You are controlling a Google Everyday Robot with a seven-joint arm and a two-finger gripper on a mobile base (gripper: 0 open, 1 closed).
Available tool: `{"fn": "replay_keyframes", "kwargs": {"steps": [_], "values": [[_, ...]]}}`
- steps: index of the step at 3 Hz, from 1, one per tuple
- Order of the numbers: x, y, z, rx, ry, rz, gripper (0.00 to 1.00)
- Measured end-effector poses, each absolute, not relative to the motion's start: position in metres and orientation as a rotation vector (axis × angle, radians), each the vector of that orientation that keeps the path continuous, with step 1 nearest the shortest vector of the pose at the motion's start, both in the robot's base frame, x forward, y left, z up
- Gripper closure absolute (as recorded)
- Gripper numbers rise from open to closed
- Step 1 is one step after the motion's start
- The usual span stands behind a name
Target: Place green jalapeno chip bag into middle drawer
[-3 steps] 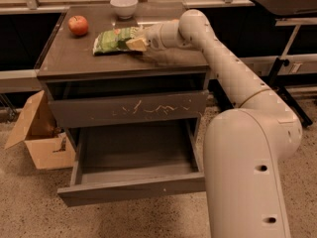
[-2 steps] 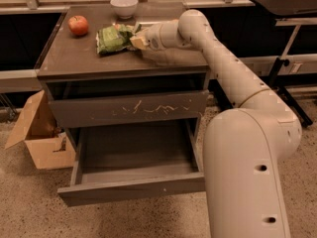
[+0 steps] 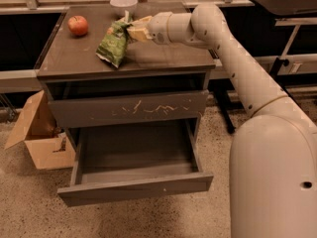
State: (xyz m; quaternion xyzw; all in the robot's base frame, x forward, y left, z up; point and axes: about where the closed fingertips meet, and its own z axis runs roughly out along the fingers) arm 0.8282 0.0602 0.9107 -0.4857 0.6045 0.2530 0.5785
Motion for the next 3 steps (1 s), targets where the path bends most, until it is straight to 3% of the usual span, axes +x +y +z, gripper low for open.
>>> {"fn": "replay_keyframes", "kwargs": {"steps": [2, 3], "values": [[0.800, 0.070, 0.917, -1.170, 1.368, 0.647, 1.00], [0.738, 0.081, 0.935, -1.226, 1.273, 0.713, 1.00]]}}
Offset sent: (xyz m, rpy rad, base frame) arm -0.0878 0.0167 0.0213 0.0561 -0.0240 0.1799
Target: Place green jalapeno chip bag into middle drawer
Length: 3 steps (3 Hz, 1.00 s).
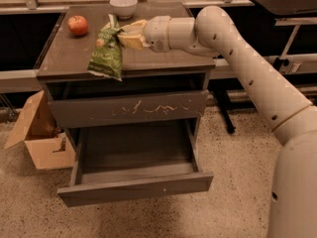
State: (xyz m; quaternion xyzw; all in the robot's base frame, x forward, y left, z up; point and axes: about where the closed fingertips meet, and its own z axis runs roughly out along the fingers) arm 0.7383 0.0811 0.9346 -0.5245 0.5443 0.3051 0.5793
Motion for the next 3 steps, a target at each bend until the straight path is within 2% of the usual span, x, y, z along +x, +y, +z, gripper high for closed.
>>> {"fn": "replay_keyframes", "kwargs": {"steps": [2, 3], "values": [[0.661, 0.073, 0.912, -1.315, 1.305, 0.829, 1.00], [0.658, 0.075, 0.910, -1.321, 1.309, 0.837, 1.00]]}}
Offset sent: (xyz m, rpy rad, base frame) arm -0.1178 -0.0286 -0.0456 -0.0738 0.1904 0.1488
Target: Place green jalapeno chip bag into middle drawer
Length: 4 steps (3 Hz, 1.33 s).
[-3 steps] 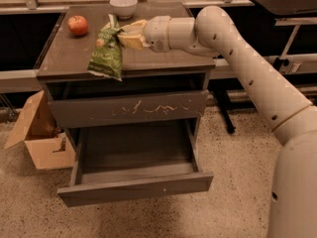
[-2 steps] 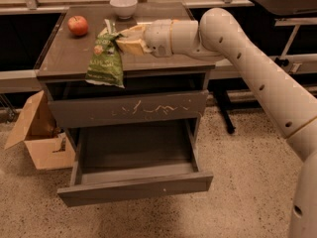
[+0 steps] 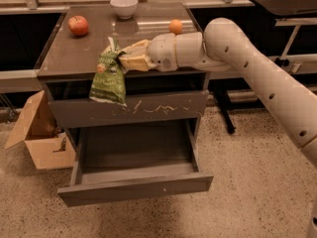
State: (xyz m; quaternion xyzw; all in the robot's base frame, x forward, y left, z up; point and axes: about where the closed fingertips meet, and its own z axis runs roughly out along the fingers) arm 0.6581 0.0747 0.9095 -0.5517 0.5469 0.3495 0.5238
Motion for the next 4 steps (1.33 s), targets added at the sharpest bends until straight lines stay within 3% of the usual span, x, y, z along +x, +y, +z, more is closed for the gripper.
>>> {"fn": "replay_keyframes", "kwargs": {"steps": [2, 4], "values": [[0.631, 0.074, 0.871, -1.337, 1.377, 0.891, 1.00], [0.594, 0.033, 0.750, -1.164, 1.554, 1.008, 1.00]]}}
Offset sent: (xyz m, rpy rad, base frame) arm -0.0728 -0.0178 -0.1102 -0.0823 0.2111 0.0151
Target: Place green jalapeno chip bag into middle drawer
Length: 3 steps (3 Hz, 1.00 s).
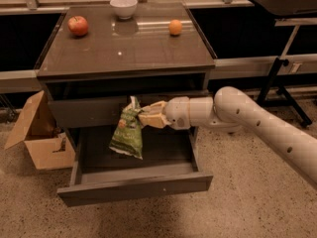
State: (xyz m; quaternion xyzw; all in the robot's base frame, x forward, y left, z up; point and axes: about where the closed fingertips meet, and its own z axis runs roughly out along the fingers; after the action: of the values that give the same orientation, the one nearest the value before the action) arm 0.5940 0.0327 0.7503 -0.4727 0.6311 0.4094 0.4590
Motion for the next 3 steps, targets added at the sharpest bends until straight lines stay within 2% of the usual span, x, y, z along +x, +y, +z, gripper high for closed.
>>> {"fn": "replay_keyframes", "kwargs": {"steps": [1, 3], "values": [[0.597, 0.016, 0.705, -1.062, 1.608, 1.049, 1.00], [0.611, 0.013, 0.683, -1.034, 1.636, 1.042, 1.00]]}}
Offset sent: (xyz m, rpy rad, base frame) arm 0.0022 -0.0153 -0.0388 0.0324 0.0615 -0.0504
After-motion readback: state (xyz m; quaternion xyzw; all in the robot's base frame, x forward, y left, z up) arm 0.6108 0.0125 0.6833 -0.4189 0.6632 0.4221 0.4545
